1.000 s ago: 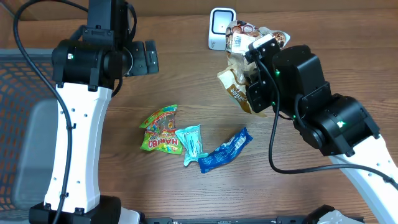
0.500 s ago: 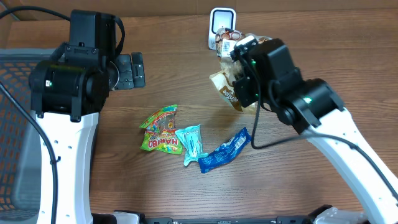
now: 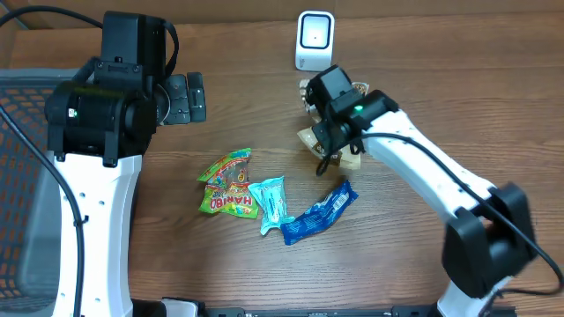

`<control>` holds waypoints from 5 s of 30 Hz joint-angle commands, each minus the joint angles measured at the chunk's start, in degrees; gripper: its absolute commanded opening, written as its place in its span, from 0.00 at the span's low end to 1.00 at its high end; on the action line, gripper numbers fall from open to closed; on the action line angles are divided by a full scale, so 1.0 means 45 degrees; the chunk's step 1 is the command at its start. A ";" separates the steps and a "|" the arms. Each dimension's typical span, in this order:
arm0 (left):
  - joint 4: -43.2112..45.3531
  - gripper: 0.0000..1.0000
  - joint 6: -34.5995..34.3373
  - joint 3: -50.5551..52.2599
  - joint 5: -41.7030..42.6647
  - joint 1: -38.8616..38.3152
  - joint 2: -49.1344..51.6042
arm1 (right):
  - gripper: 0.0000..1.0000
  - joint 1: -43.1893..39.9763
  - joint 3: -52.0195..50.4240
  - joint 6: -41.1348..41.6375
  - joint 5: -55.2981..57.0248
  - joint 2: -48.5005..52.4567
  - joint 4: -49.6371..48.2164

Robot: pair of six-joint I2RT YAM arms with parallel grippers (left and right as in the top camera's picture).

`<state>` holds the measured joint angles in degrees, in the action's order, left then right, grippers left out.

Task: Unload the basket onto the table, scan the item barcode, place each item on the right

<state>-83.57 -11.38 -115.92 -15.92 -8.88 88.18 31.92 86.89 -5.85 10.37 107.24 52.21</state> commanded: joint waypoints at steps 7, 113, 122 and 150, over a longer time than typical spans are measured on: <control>0.0049 1.00 0.0287 -0.0189 -0.0223 0.0053 0.0044 | 0.08 0.0199 0.0325 -0.1073 0.1093 0.1899 -0.0942; 0.0049 1.00 0.0287 -0.0189 -0.0223 0.0053 0.0049 | 0.04 0.3842 0.1569 0.4274 0.3531 0.1962 0.0345; 0.0049 1.00 0.0287 -0.0189 -0.0219 0.0053 0.0049 | 0.04 0.1967 0.3793 0.4197 0.2327 0.1554 0.2924; 0.0049 0.99 0.0287 -0.0189 -0.0219 0.0053 0.0049 | 0.04 0.3847 0.5270 0.4260 0.7121 0.4823 0.4736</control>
<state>-83.55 -11.38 -115.92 -16.12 -8.88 88.18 45.08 109.91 11.49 39.57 129.45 74.28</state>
